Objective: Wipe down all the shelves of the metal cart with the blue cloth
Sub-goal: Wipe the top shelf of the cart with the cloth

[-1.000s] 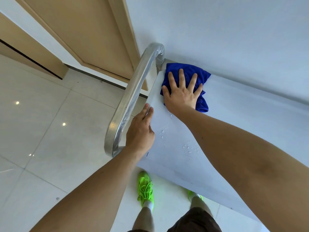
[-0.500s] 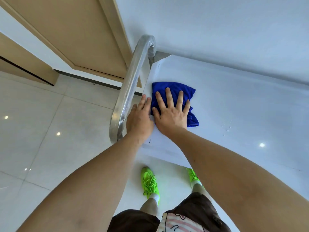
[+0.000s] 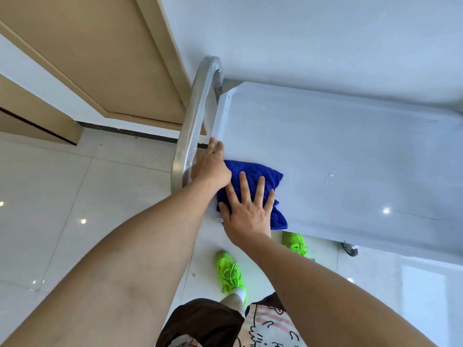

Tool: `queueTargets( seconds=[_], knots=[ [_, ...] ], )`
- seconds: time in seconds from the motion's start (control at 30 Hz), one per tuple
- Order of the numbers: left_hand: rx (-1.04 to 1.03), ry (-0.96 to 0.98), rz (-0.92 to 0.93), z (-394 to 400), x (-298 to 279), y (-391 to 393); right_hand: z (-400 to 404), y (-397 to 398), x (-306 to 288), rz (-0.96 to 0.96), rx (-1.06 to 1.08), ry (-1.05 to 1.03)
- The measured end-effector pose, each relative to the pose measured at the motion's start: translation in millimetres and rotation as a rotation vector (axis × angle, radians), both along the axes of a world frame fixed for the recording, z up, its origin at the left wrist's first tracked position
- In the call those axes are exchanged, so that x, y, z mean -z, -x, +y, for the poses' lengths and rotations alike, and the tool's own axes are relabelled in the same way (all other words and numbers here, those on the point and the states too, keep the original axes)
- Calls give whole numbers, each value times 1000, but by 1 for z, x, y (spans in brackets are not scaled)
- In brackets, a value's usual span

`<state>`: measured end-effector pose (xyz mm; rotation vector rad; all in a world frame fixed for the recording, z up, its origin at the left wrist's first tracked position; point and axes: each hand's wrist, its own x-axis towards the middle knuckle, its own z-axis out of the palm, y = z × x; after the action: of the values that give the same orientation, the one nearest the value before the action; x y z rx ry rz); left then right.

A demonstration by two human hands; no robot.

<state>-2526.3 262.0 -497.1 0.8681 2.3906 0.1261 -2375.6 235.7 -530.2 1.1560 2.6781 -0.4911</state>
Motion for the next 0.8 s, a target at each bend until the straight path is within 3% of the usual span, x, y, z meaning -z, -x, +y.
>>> queueTargets(
  seconds=[0.4,0.7,0.8],
  knots=[
    [-31,126,161,25,-5,-13,23,-39,2,25,-14,-8],
    [-113,55,258,36,8,-32,130,-22,12,25,134,-27],
    [65,-75,305,45,14,-50,173,-18,14,29,143,-45]
  ],
)
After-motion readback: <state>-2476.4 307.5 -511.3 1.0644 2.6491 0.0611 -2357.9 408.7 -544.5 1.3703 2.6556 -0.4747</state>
